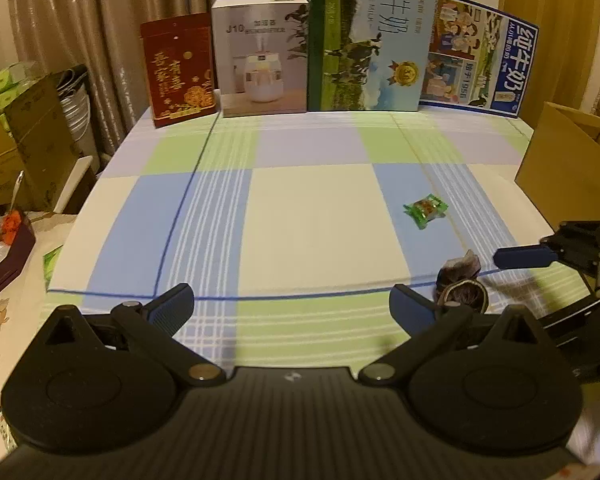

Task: Organize objects
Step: 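Close the right gripper on the brown scrunchie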

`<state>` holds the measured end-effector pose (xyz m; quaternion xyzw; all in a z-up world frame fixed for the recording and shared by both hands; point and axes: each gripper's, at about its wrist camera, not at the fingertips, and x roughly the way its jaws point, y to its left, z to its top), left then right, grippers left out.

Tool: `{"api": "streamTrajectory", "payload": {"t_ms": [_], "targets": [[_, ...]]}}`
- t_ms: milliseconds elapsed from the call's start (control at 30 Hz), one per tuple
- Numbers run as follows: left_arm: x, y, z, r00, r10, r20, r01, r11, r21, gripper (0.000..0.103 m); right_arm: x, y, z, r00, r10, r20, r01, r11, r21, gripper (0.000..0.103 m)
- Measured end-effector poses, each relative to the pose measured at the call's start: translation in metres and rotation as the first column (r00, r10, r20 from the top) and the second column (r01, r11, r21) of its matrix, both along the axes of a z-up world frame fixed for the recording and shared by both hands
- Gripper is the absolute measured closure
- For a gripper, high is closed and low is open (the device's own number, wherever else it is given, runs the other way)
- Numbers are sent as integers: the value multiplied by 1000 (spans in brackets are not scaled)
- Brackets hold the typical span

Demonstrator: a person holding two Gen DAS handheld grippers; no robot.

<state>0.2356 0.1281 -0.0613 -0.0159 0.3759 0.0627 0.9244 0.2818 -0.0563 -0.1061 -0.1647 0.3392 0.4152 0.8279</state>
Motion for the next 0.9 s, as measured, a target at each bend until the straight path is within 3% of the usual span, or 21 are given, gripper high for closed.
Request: {"api": "streamTrajectory", "payload": {"t_ms": [133, 267, 400, 533, 733, 900], "targets": [[8, 0, -4, 1000, -7, -8, 7, 1000, -5, 1, 8, 2, -6, 1000, 14, -6, -14, 1000, 5, 32], [12, 1, -7, 1000, -1, -11, 1, 1000, -7, 1, 11, 5, -8, 999, 36, -1, -36, 999, 8, 43], [14, 0, -8, 1000, 1, -9, -1, 1000, -17, 1, 13, 8, -7, 999, 51, -5, -50, 998, 27, 57], [15, 0, -8, 1000, 3, -7, -3, 1000, -21, 1, 14, 7, -6, 999, 40, -33, -39, 999, 38, 84], [18, -5, -8, 1000, -6, 10, 6, 1000, -21, 1, 22, -2, 8, 997, -79, -22, 79, 997, 4, 95], [32, -13, -13, 998, -60, 23, 61, 998, -26, 4, 38, -23, 22, 967, -250, -46, 252, 967, 27, 95]]}}
